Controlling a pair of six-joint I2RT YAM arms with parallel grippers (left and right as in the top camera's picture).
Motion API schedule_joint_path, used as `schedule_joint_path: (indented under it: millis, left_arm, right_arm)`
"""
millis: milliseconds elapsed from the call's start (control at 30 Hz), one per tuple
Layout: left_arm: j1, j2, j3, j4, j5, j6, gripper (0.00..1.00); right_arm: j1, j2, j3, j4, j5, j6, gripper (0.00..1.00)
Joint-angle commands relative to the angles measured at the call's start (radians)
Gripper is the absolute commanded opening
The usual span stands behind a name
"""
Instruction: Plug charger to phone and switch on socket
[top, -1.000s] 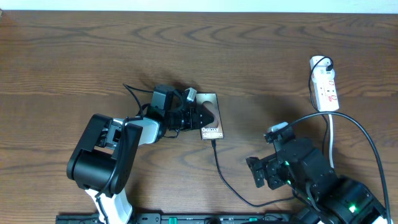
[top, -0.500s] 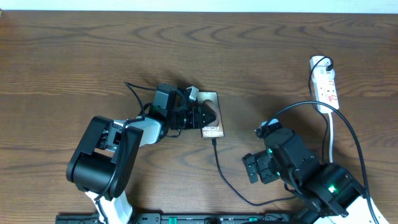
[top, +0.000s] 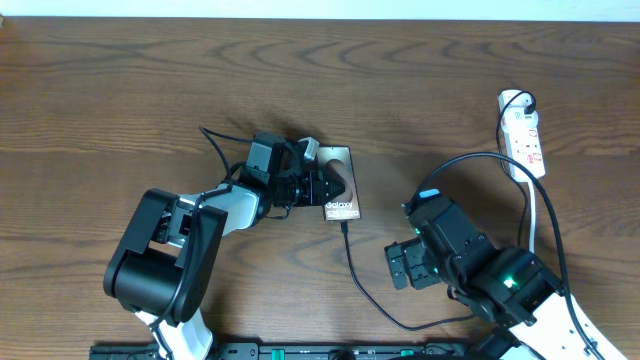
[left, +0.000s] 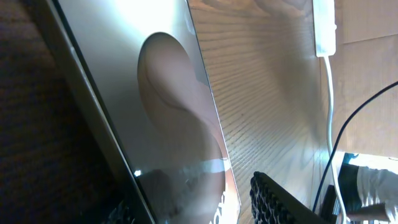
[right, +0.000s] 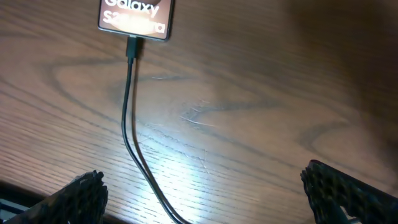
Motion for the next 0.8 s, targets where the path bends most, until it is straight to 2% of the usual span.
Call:
schedule_joint_path:
  millis: [0, 767]
  left_arm:
    - [0.0, 0.032, -0.026, -0.036, -0.139, 0.026, 0.54]
    - [0.0, 0.032, -0.026, -0.073, -0.187, 0.037, 0.54]
  right_arm:
    - [-0.005, 0.014, -0.005, -0.001, 0.012, 0.017, 0.99]
    - [-0.005, 0.027, -0.005, 0.019, 0.012, 0.017, 0.99]
